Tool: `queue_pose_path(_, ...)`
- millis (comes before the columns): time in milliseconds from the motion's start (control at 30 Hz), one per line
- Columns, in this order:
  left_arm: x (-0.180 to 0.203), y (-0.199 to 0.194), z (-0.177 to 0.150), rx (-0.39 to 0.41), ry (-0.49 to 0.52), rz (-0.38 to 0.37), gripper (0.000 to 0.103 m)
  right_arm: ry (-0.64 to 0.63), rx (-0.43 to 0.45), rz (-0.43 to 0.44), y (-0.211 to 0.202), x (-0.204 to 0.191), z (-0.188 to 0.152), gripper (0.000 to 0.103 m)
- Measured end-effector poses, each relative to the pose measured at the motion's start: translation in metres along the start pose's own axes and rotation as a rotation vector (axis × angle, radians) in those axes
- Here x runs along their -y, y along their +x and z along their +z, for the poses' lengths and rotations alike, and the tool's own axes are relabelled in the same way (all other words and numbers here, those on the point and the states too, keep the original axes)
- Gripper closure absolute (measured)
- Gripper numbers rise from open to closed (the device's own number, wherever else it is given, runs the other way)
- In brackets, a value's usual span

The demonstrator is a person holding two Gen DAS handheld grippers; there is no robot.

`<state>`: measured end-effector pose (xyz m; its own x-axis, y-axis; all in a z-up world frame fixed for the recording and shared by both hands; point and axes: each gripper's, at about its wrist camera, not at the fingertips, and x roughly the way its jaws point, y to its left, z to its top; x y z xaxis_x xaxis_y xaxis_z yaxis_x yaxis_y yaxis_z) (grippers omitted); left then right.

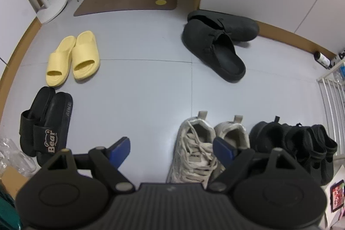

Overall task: Organize scattered shoes
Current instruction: 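Open the right tool and raise both tools away from the shoe row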

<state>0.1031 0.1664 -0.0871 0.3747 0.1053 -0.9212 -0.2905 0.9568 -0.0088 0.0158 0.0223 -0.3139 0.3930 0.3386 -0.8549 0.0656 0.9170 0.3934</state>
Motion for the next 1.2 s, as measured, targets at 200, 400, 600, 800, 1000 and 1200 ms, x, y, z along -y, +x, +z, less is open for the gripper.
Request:
queue_pose_path(200, 0.011, -0.007, -0.003, 0.003, 0.008, -0.03, 0.018, -0.031, 0.038, -0.019, -0.016, -0.003, -0.004, 0.016)
queue_pose_path(400, 0.013, -0.018, -0.004, 0.023, 0.002, -0.056, 0.018, -0.05, 0.062, -0.032, -0.037, 0.006, -0.001, 0.016)
queue_pose_path(600, 0.015, -0.032, -0.002, 0.05, -0.001, -0.093, 0.017, -0.131, 0.083, 0.005, -0.066, 0.009, 0.019, 0.016)
queue_pose_path(800, 0.012, -0.052, 0.002, 0.08, -0.022, -0.165, 0.017, -0.241, 0.13, 0.037, -0.102, -0.004, 0.043, 0.016)
queue_pose_path(1000, 0.008, -0.059, 0.003, 0.091, -0.043, -0.208, 0.017, -0.265, 0.17, 0.007, -0.154, -0.002, 0.071, 0.016)
queue_pose_path(1200, 0.001, -0.064, 0.004, 0.104, -0.075, -0.238, 0.017, -0.318, 0.252, -0.034, -0.221, -0.002, 0.101, 0.015)
